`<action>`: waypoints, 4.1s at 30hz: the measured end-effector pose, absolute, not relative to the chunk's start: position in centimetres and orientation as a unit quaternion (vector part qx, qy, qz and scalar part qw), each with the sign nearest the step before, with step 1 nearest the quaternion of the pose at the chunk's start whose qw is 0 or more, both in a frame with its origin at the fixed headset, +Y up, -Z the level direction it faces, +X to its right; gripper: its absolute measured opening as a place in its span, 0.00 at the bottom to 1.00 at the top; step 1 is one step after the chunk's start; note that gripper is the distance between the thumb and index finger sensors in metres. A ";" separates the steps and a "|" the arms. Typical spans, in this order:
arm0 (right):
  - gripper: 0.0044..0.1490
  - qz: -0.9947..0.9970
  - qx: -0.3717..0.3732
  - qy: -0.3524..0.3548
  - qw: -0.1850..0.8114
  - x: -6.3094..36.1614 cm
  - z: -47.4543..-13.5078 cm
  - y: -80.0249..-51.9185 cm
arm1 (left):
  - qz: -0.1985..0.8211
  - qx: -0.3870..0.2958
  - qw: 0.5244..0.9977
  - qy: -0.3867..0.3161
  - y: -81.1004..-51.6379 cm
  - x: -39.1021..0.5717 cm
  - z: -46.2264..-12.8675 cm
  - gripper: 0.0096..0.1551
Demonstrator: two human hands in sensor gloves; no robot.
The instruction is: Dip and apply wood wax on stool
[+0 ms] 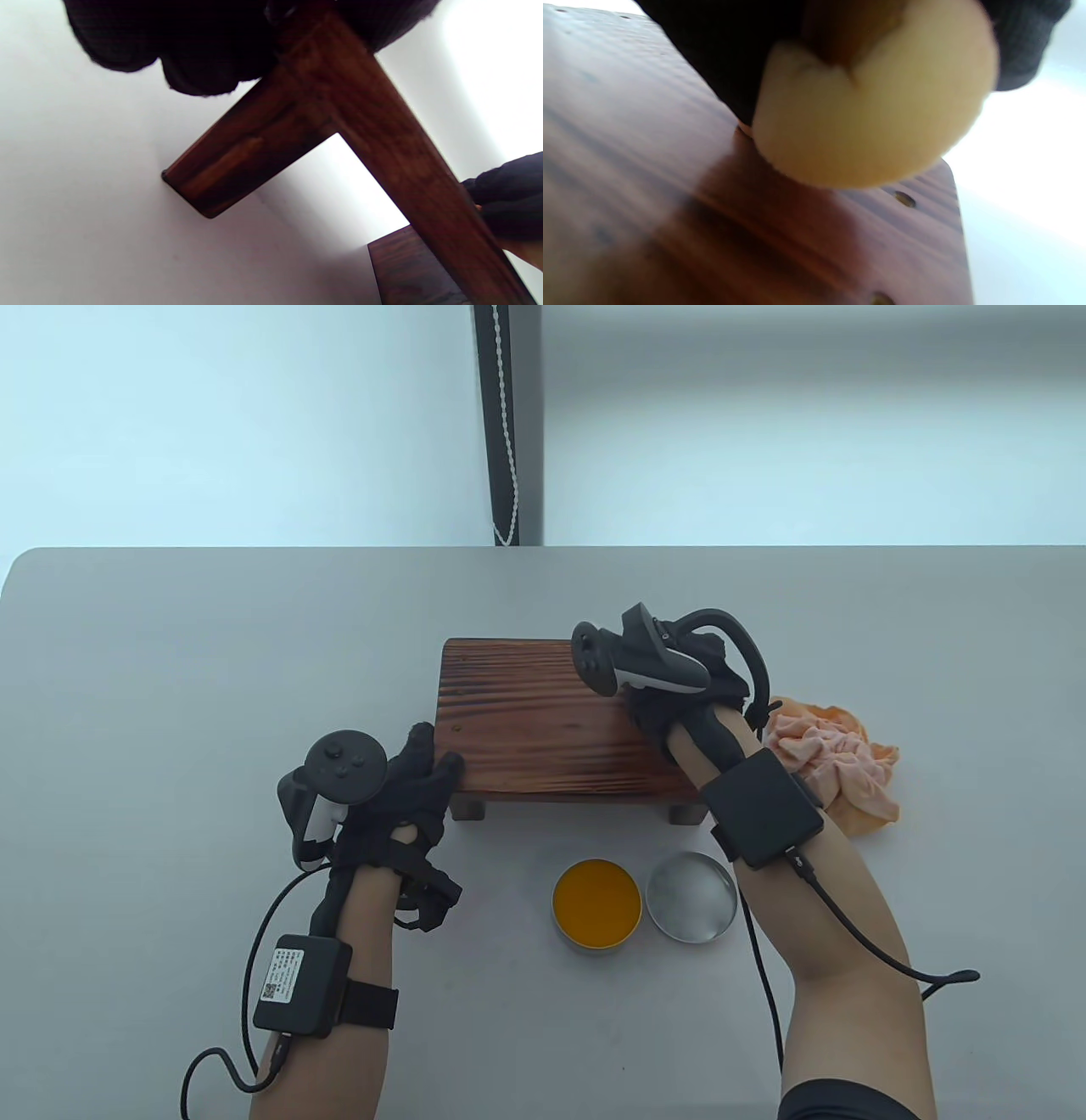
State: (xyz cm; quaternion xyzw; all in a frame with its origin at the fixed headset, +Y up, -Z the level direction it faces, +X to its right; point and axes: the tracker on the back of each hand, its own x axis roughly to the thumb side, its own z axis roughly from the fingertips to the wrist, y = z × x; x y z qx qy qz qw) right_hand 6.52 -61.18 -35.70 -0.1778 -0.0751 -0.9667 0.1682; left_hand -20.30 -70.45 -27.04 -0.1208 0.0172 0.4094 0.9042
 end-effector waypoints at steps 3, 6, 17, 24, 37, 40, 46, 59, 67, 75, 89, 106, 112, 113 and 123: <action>0.24 -0.973 -0.168 -0.058 0.149 6.5 -36.1 -61.3 | 0.404 -0.123 0.906 0.014 -70.4 -20.3 -27.1 0.47; 0.24 -0.982 -0.133 -0.030 0.131 7.6 -37.1 -61.6 | 0.405 -0.120 0.906 0.015 -70.4 -20.3 -27.1 0.47; 0.24 -0.982 -0.139 -0.022 0.125 8.0 -36.2 -61.7 | 0.408 -0.119 0.905 0.017 -70.4 -20.3 -27.0 0.48; 0.25 -0.969 -0.165 -0.030 0.182 8.6 -34.8 -61.7 | 0.409 -0.119 0.905 0.017 -70.4 -20.3 -27.0 0.48; 0.25 -0.975 -0.152 -0.028 0.159 10.2 -34.8 -61.7 | 0.403 -0.121 0.907 0.016 -70.4 -20.3 -27.1 0.48; 0.25 -0.977 -0.173 -0.011 0.120 10.0 -33.4 -61.9 | 0.400 -0.120 0.908 0.016 -70.4 -20.3 -27.1 0.48; 0.25 -0.986 -0.127 0.006 0.109 11.3 -35.3 -62.1 | 0.401 -0.121 0.908 0.015 -70.4 -20.3 -27.1 0.48; 0.25 -0.990 -0.102 0.000 0.098 12.6 -35.4 -62.1 | 0.399 -0.122 0.909 0.014 -70.4 -20.2 -27.1 0.47; 0.24 -0.985 -0.137 -0.006 0.102 12.3 -33.5 -61.9 | 0.397 -0.119 0.910 0.015 -70.4 -20.2 -27.1 0.47; 0.25 -0.986 -0.108 -0.009 0.124 13.7 -34.2 -61.9 | 0.399 -0.122 0.909 0.015 -70.3 -20.2 -27.1 0.47; 0.25 -0.987 -0.099 -0.012 0.123 14.6 -33.8 -61.8 | 0.398 -0.121 0.909 0.014 -70.3 -20.2 -27.1 0.47; 0.25 -0.985 -0.119 -0.014 0.123 14.6 -33.2 -61.7 | 0.398 -0.121 0.909 0.012 -70.3 -20.2 -27.1 0.47; 0.25 -0.992 -0.049 0.000 0.118 17.3 -35.2 -62.1 | 0.398 -0.122 0.909 0.012 -70.3 -20.2 -27.1 0.47; 0.25 -0.992 -0.044 -0.003 0.115 17.7 -35.2 -62.1 | 0.398 -0.123 0.909 0.012 -70.3 -20.3 -27.1 0.47; 0.25 -0.991 -0.067 0.058 0.096 18.5 -30.9 -58.0 | 0.369 -0.095 0.925 -0.006 -68.2 -19.6 -25.9 0.57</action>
